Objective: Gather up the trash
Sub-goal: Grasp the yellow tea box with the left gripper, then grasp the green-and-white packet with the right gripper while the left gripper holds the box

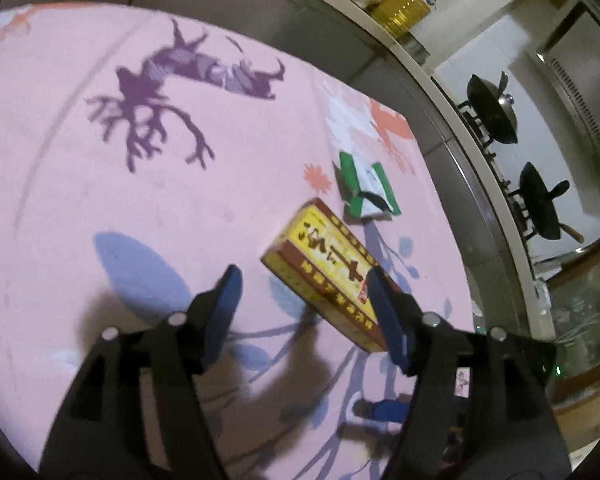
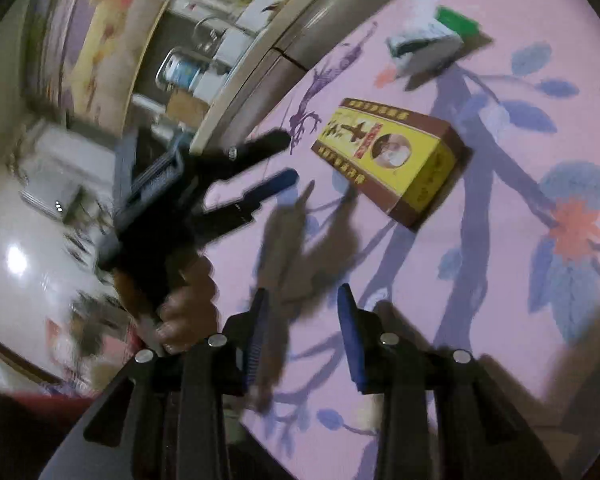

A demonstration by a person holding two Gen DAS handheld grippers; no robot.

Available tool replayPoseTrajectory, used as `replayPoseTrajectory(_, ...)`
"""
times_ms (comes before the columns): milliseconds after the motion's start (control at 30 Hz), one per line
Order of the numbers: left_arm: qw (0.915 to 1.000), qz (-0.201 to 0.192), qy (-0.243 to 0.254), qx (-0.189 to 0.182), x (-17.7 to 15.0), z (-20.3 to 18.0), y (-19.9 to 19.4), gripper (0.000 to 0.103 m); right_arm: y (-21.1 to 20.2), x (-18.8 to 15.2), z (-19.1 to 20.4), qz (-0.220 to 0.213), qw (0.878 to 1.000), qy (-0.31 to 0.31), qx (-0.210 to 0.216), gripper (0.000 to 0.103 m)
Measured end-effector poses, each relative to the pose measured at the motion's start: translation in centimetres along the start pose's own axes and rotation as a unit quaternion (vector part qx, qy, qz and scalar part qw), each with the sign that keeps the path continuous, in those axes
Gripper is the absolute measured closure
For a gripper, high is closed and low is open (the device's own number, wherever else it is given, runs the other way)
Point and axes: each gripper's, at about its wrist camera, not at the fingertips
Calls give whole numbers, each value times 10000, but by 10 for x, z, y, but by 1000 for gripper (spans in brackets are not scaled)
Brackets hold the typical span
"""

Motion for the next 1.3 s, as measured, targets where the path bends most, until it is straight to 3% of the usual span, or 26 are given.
replayPoseTrajectory(100, 9988, 104, 357, 331, -1, -23, 6, 19, -27, 1, 5, -665, 9967, -305, -349, 69)
replayPoseTrajectory(200, 9952, 413, 542, 703, -1, -44, 30, 19, -54, 15, -6, -1389, 9878, -113, -700, 69)
replayPoseTrajectory(267, 9927, 630, 516, 893, -3, -52, 44, 19, -61, 31, -16, -1638, 9808, -53, -1060, 69)
replayPoseTrajectory(333, 9935, 599, 330, 905, -5, -53, 46, 19, -52, 46, -21, -1700, 9741, -66, -1492, 69)
replayPoseTrajectory(400, 9933, 592, 197, 975, -7, -51, 45, 19, -33, 60, -25, -1562, 9622, -286, -2212, 72)
replayPoseTrajectory(467, 9919, 575, 101, 1128, -6, -46, 44, 19, -16, 64, -25, -1318, 9588, -545, -2458, 73)
replayPoseTrajectory(567, 9901, 537, 54, 1297, -3, -40, 42, 19, 3, 51, -15, -1066, 9616, -866, -2375, 73)
replayPoseTrajectory(667, 9859, 492, 153, 1593, -4, -35, 45, 19, 25, 25, 16, -788, 9711, -1323, -1823, 73)
replayPoseTrajectory(767, 9817, 551, 361, 1790, -9, -33, 48, 19, 23, 14, 29, -779, 9669, -1606, -1822, 73)
replayPoseTrajectory(967, 9772, 373, 942, 1865, -22, -34, 37, 19, -32, 35, -16, -1371, 9684, -620, -1989, 73)
replayPoseTrajectory(1067, 9704, 300, 1447, 1912, -31, -40, 34, 19, -55, 63, -46, -1680, 9679, 214, -1855, 73)
replayPoseTrajectory(1167, 9572, 219, 2084, 1997, -42, -50, 33, 18, -62, 90, -58, -1824, 9652, 418, -1828, 73)
replayPoseTrajectory(1233, 9437, 174, 2534, 2119, -49, -56, 34, 18, -55, 112, -69, -1740, 9674, 613, -1733, 73)
replayPoseTrajectory(1300, 9362, 124, 2752, 2185, -52, -59, 35, 18, -37, 137, -78, -1560, 9708, 815, -1632, 73)
Point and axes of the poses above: each gripper's, at about its wrist camera, not at the fingertips, and y roughly the way its jaws point, z to its left, x to its top, and after that the axes turned 7 degrees about -x, right-handed
